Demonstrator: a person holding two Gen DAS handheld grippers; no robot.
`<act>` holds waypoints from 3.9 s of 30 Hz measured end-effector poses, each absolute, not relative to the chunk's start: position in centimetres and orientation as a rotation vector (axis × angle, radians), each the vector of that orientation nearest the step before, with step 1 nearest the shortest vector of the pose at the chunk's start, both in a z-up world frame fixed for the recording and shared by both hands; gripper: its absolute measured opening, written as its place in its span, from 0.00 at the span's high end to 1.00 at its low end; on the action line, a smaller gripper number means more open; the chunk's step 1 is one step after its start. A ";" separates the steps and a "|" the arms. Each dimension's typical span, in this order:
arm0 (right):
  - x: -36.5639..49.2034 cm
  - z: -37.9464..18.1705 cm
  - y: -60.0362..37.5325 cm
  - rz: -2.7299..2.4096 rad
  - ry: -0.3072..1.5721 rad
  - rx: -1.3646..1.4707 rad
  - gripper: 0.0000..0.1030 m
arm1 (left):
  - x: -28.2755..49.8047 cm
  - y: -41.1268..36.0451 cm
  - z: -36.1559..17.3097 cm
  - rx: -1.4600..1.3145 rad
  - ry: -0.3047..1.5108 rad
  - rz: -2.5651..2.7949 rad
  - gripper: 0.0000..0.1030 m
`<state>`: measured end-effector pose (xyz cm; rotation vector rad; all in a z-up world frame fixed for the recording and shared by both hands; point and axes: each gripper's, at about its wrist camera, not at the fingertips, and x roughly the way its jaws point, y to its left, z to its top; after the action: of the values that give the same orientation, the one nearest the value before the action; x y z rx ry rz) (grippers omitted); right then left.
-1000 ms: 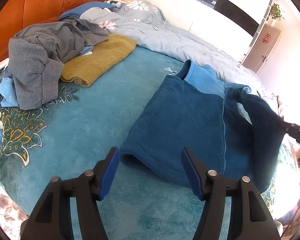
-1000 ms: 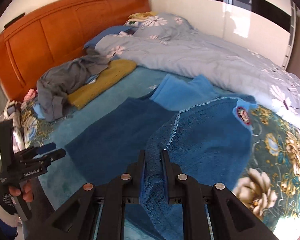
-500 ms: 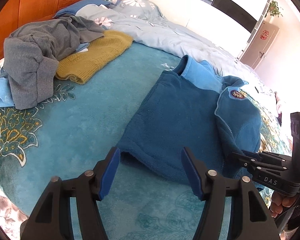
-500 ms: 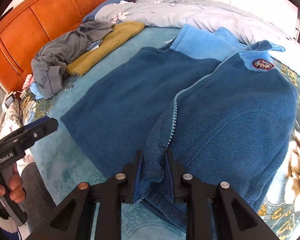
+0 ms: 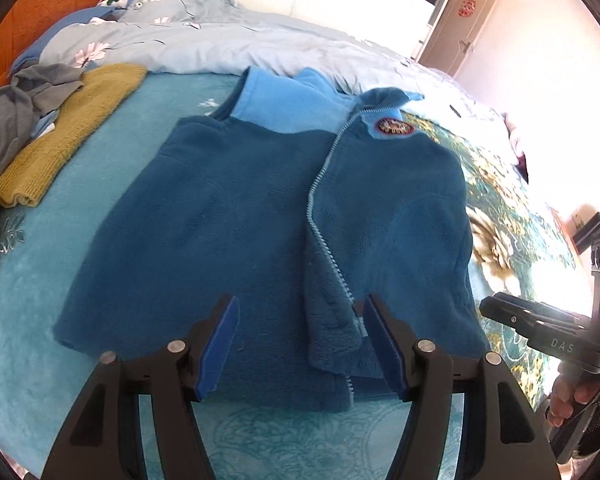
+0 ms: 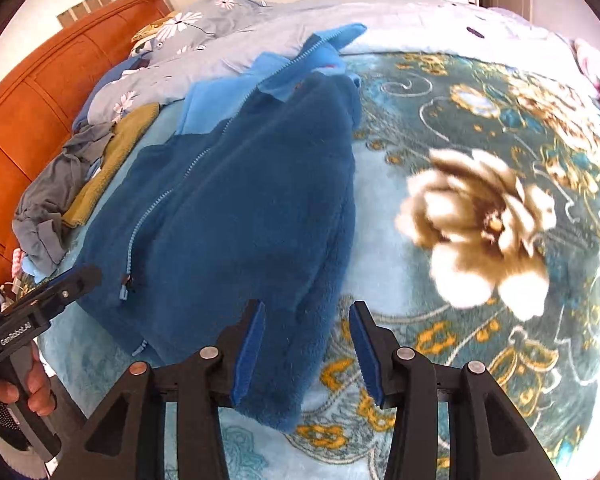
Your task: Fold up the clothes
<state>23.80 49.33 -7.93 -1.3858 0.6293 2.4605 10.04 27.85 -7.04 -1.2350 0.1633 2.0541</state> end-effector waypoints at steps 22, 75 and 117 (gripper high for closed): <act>24.5 -9.7 48.0 2.503 0.573 -1.485 0.88 | 10.7 30.1 -8.0 -1.255 0.252 2.075 0.36; 24.8 -8.5 53.7 2.466 0.574 -1.395 0.68 | 12.5 28.3 -8.4 -1.223 0.201 1.906 0.55; 0.6 -9.4 71.0 2.525 0.914 -1.221 0.94 | -10.8 53.0 -9.5 -1.212 0.278 1.948 0.89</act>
<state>0.65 70.96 -9.43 -1.2212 0.9139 2.5252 -10.78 52.98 -9.52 -1.2122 0.2784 1.9480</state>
